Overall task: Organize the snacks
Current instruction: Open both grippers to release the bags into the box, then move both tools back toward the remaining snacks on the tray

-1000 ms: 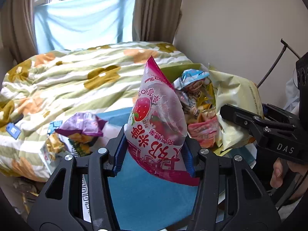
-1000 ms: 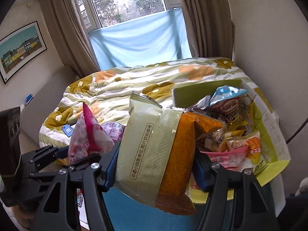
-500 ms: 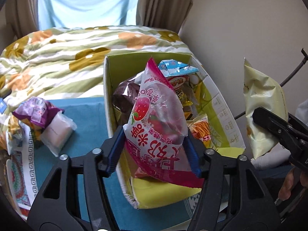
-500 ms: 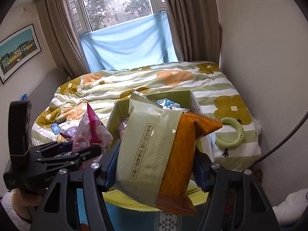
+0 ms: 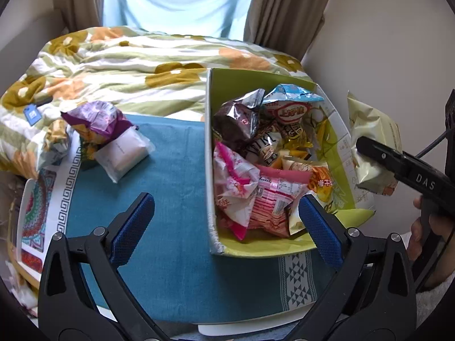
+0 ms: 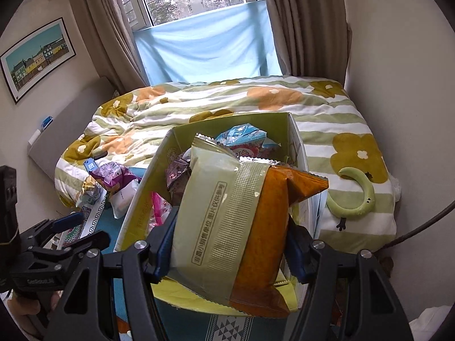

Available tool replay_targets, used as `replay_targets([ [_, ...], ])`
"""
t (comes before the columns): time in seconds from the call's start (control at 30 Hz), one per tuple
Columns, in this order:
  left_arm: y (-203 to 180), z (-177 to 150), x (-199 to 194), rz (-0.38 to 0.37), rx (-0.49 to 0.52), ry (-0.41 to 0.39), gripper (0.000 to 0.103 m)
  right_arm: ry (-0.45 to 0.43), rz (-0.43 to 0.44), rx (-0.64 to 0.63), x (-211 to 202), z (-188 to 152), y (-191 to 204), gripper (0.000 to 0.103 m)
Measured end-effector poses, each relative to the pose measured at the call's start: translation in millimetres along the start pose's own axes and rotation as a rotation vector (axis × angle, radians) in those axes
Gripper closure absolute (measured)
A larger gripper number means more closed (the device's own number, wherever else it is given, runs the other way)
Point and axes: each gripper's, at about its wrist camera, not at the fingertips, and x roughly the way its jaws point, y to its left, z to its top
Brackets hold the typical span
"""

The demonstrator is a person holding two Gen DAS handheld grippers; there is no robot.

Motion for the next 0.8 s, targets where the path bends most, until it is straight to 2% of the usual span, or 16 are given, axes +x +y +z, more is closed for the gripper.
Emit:
replay_targets([
  [0.17,10.0,2.2,-5.0,0.027,-0.035,-0.01,0.002,0.033,0.01,-0.013,18.9,16.3,-5.6,0.042],
  [0.4,8.6,0.9,-6.9,0.066,-0.032,0.004,0.002,0.125,-0.017,-0.044,59.2,29.4,-9.0,0.041],
  [0.47,6.9,-2.5,-6.6,0.069,-0.031,0.012,0.002,0.14,-0.003,-0.036,68.8,28.3,-12.5,0.036],
  [0.53,5.9,-7.7,-8.1,0.074,-0.024,0.015,0.002,0.12,-0.004,-0.025,68.5,25.7,-14.0,0.004],
  [0.57,5.5,-10.3,-8.2,0.075,-0.022,0.017,0.002,0.091,-0.005,-0.021,64.2,23.5,-15.2,0.001],
  [0.8,0.9,-14.7,-12.8,0.052,-0.022,0.011,0.002,-0.042,-0.01,-0.053,33.6,10.1,-9.3,0.001],
])
